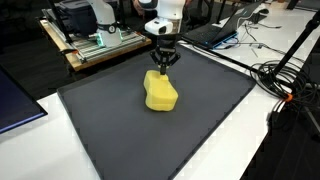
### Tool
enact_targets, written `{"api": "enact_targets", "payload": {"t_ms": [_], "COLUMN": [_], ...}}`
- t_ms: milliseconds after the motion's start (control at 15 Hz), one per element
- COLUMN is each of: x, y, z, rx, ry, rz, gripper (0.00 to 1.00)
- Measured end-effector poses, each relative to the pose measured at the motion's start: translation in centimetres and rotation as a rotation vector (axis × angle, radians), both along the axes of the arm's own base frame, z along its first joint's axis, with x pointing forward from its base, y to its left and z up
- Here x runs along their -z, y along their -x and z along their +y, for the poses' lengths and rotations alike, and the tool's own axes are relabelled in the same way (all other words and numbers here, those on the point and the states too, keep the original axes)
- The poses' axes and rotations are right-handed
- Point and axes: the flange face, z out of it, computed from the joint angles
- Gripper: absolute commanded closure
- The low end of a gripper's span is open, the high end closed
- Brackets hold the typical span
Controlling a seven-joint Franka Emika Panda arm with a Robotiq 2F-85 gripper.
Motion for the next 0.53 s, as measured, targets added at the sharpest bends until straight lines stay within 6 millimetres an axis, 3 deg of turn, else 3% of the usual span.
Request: {"api": "enact_targets", "payload": {"t_ms": [533], "x": [1.07], "y": [-0.68], "z": [-0.16], "rx": [0.015], "ry": [-0.010], "rz": [0.010], "gripper": [0.97]}}
